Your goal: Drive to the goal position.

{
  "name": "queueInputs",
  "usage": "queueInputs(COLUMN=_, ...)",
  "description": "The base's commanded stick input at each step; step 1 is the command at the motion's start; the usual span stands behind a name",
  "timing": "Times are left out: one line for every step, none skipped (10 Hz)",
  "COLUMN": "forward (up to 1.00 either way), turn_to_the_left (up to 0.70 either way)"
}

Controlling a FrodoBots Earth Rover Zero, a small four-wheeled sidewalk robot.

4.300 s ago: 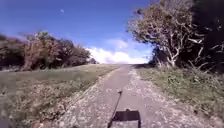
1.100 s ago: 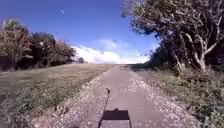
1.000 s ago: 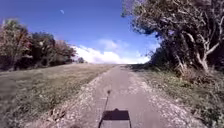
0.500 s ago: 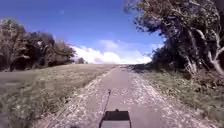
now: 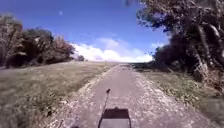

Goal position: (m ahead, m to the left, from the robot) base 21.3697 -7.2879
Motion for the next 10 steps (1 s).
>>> queueInputs(forward=1.00, turn_to_the_left=0.00)
queueInputs(forward=1.00, turn_to_the_left=-0.20)
queueInputs(forward=1.00, turn_to_the_left=-0.32)
queueInputs(forward=1.00, turn_to_the_left=-0.40)
queueInputs(forward=1.00, turn_to_the_left=-0.40)
queueInputs(forward=1.00, turn_to_the_left=-0.39)
queueInputs(forward=1.00, turn_to_the_left=-0.30)
queueInputs(forward=1.00, turn_to_the_left=-0.21)
queueInputs(forward=1.00, turn_to_the_left=0.00)
queueInputs(forward=1.00, turn_to_the_left=0.00)
